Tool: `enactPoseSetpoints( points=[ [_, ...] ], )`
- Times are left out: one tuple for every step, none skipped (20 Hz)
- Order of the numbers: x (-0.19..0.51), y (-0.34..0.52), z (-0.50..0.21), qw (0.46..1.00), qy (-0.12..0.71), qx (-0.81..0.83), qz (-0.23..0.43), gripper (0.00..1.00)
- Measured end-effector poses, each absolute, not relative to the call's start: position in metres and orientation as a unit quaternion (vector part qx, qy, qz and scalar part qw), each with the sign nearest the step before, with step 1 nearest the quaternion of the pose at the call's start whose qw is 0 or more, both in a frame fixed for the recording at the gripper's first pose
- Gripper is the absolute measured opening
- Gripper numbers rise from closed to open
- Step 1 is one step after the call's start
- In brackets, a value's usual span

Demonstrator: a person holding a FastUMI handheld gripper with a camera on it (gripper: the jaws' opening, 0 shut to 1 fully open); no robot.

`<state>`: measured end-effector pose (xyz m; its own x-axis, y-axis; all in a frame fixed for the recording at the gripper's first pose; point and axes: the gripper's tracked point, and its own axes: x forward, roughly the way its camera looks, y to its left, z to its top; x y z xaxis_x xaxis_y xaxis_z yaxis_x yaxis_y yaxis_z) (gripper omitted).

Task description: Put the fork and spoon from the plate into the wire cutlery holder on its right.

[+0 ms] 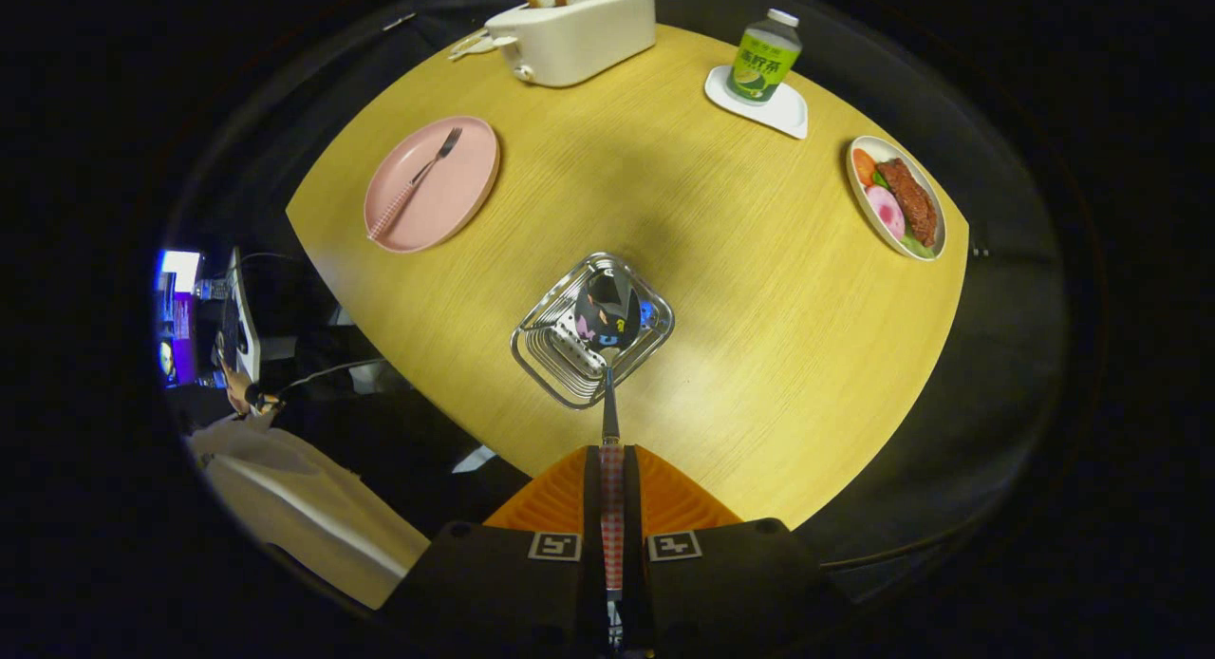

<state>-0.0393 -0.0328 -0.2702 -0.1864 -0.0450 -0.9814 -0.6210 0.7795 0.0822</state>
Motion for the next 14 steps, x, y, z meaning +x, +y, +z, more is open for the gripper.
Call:
enactPoseSetpoints(
  points=[
    [-0.042,-0.033,-0.277,0.582,0.740,-0.235,0.243,0.11],
    [-0.044,-0.032,-0.284,0.572,0.747,-0.237,0.241,0.11],
    [-0.045,-0.030,-0.290,0.566,0.754,-0.235,0.237,0.11],
    [-0.045,-0.027,-0.295,0.561,0.761,-0.229,0.232,0.11],
    [-0.046,-0.025,-0.300,0.552,0.771,-0.224,0.227,0.11],
    [-0.047,-0.023,-0.304,0.542,0.781,-0.219,0.220,0.11],
    [-0.045,-0.023,-0.308,0.536,0.789,-0.215,0.212,0.11],
    [-0.046,-0.022,-0.311,0.529,0.796,-0.210,0.205,0.10],
    [-0.048,-0.022,-0.311,0.519,0.805,-0.207,0.201,0.11],
    [-0.046,-0.020,-0.311,0.515,0.808,-0.206,0.198,0.11],
    [-0.046,-0.020,-0.311,0.510,0.812,-0.207,0.196,0.11],
    [-0.046,-0.020,-0.311,0.506,0.814,-0.207,0.194,0.11],
    [-0.045,-0.020,-0.311,0.505,0.815,-0.207,0.192,0.12],
    [-0.045,-0.020,-0.310,0.503,0.817,-0.207,0.191,0.12]
  ],
)
